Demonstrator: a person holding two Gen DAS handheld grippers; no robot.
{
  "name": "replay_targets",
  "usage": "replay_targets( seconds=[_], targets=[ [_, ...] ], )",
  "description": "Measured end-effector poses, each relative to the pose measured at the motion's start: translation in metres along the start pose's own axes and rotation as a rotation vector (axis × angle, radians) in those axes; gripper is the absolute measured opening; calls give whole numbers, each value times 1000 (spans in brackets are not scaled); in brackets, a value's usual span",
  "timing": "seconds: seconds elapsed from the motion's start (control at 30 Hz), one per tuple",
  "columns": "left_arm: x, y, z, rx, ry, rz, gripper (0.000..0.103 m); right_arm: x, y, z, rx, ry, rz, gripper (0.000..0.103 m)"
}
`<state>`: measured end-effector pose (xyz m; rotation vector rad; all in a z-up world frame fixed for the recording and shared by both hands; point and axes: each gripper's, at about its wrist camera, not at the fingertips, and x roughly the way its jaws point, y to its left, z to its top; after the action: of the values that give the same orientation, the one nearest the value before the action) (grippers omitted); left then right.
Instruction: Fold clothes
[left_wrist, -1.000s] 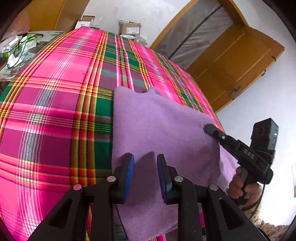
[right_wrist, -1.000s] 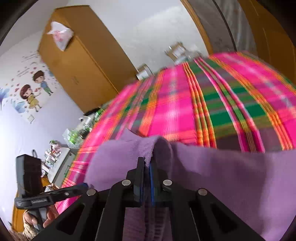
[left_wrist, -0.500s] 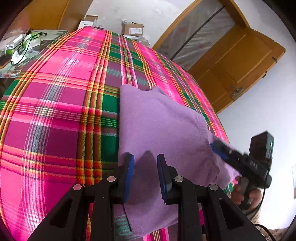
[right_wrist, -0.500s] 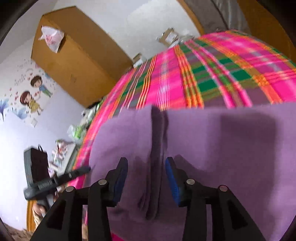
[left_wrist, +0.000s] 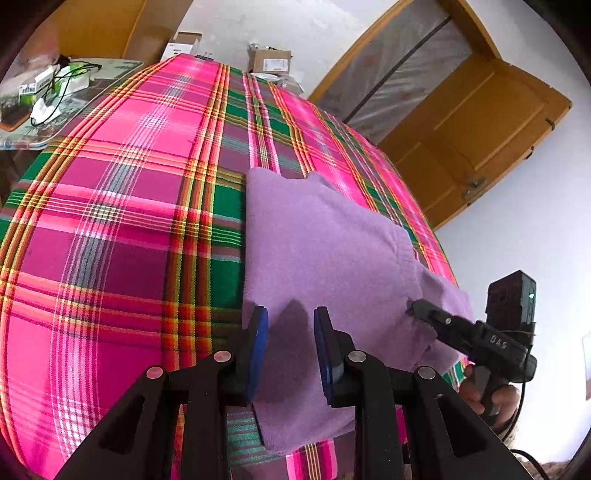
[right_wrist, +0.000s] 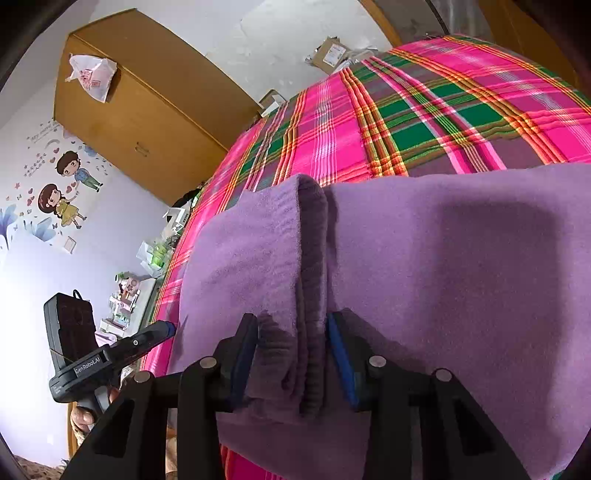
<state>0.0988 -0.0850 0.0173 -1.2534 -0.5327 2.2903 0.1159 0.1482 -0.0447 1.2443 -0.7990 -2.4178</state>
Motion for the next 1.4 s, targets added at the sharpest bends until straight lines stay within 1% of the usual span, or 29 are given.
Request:
replay_targets(
  seconds=[0.17, 0.2, 0.23, 0.3, 0.33, 0.4, 0.53, 0.77, 0.9, 1.03, 1.1, 1.13, 1.27, 1.33, 1.4],
  targets=[
    [-1, -1, -3, -2, 5, 3, 25, 8, 7, 4, -11, 14, 9, 42],
    [-1, -1, -4, -2, 6, 5, 25, 8, 9, 5, -13, 18, 19, 38],
    [-1, -1, -4, -1, 6, 6, 25, 9, 9, 5, -11, 22, 28, 31],
    [-2, 0, -5, -6, 7, 11, 25, 7, 9, 3, -17, 18, 38, 27],
    [-2, 1, -5, -10, 7, 13, 25, 5, 10, 2, -20, 11, 47, 24],
    [-3, 1, -6, -13, 7, 16, 25, -1, 12, 2, -25, -12, 72, 21],
    [-5, -1, -6, -10, 5, 20, 25, -17, 21, 2, -52, -63, 105, 20],
    [-10, -14, -2, 13, -21, 3, 25, -53, 29, 6, -84, -163, 98, 20],
    [-5, -22, 1, 32, -15, -10, 25, -74, 23, 4, -93, -215, 57, 20],
    [1, -30, 1, 51, 0, -21, 25, -80, 11, 0, -70, -240, 7, 20],
    [6, -33, 2, 56, 8, -23, 25, -81, 2, -3, -59, -244, -34, 20],
    [9, -34, 2, 58, 13, -23, 25, -81, -2, -4, -51, -245, -53, 20],
    [18, -38, 1, 71, 36, -15, 25, -67, -19, -11, -25, -194, -82, 20],
    [22, -37, 0, 75, 49, -1, 25, -63, -23, -14, -28, -180, -126, 22],
    [25, -36, -1, 76, 58, -4, 25, -62, -26, -17, -36, -170, -149, 25]
  ],
)
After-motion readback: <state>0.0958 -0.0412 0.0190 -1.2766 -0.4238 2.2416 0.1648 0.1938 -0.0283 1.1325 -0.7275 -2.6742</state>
